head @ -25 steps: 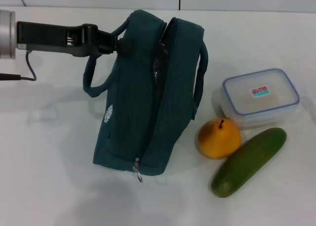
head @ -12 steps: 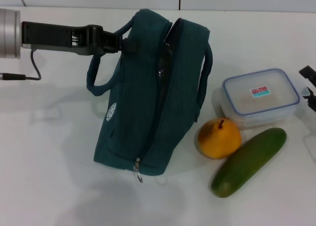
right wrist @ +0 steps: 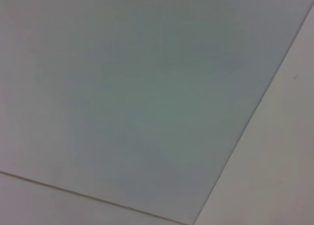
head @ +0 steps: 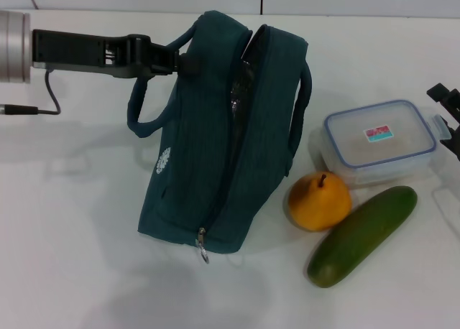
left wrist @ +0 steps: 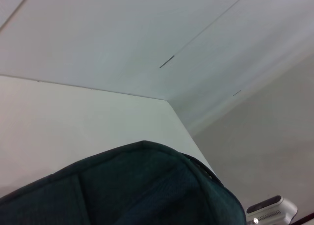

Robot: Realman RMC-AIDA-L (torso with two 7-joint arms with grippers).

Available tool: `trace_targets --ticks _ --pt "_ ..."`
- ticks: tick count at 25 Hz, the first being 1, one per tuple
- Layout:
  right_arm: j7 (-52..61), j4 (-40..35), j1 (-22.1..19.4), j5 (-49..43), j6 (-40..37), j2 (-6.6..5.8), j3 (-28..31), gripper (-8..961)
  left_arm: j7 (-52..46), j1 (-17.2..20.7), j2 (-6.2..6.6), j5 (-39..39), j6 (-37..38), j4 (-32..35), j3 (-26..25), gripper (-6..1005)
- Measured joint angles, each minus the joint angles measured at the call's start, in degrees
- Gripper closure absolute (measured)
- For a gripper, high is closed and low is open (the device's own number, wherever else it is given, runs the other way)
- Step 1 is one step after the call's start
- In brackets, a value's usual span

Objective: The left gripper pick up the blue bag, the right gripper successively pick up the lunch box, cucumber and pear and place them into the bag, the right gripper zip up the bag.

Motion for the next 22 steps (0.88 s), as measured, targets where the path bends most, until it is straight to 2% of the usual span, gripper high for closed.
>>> trace_targets --ticks 11,14,20,22 --pt "1.04 0.36 0.62 -0.16 0.05 -0.01 -2.20 137 0.04 -0.64 0.23 0.00 -0.08 -0.08 0.00 945" --pt "1.78 0.21 0.63 -0.16 0.05 -0.01 -2.93 358 0.04 -0.71 0.22 0.00 -0.07 -0.07 0.00 945" --pt "1.84 -0.02 0.15 -0.15 -0.31 -0.01 -3.00 507 0.04 -0.80 0.28 0.01 -0.07 -0.18 0.01 946" --pt "1.84 -0.01 0.12 -0.15 -0.38 -0.01 -2.99 504 0.03 -0.80 0.27 0.01 -0.07 -0.14 0.00 946"
